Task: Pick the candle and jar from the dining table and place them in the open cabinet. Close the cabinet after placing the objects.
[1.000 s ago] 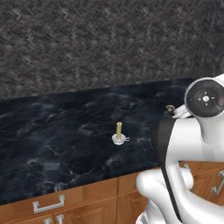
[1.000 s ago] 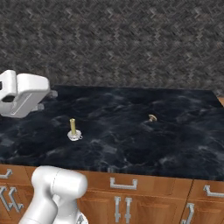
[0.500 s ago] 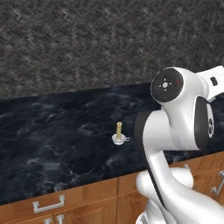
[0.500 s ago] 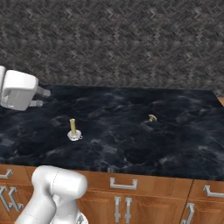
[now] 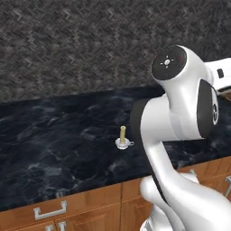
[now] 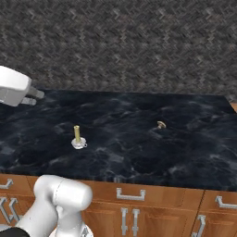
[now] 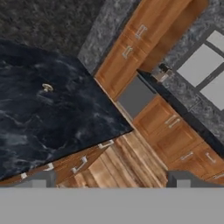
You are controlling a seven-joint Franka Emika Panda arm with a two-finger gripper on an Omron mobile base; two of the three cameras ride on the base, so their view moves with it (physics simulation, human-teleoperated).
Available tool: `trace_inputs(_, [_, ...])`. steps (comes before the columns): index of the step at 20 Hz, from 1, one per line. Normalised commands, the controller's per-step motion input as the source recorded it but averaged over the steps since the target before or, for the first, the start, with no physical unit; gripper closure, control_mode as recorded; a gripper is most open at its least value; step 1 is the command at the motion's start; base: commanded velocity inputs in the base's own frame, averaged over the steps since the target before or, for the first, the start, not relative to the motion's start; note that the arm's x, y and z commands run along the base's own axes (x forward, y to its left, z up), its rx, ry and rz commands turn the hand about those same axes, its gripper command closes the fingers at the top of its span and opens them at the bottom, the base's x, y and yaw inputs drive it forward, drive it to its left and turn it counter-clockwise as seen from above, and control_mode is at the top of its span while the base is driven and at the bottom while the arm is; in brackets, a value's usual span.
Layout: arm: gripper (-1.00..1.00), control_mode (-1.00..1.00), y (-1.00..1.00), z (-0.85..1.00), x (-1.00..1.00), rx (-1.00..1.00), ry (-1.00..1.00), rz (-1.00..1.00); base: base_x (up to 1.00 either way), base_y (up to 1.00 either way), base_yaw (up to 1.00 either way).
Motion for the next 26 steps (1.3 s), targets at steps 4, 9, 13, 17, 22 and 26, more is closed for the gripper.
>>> trace_inputs(4, [-1.00, -1.00, 0.16, 0.06, 0.00, 0.15, -0.23, -0.04, 0.00, 0.00, 0.00])
trace_inputs(9, [-1.00, -1.00, -0.01, -0.06, 0.00, 0.17, -0.46, 0.00, 0.00, 0.00, 0.00])
trace_inputs(13, [-1.00, -1.00, -0.11, -0.01, 0.00, 0.24, -0.15, -0.02, 0.00, 0.00, 0.00])
trace_inputs(17, [-1.00, -1.00, -0.17, 0.00, 0.09, 0.38, 0.06, -0.07, 0.00, 0.00, 0.00])
trace_inputs(22, [-1.00, -1.00, -0.02, -0.02, 0.00, 0.46, -0.01, -0.02, 0.00, 0.00, 0.00])
trace_inputs(26, [-1.00, -1.00, 0.00, -0.10, 0.00, 0.41, -0.07, -0.05, 0.00, 0.00, 0.00])
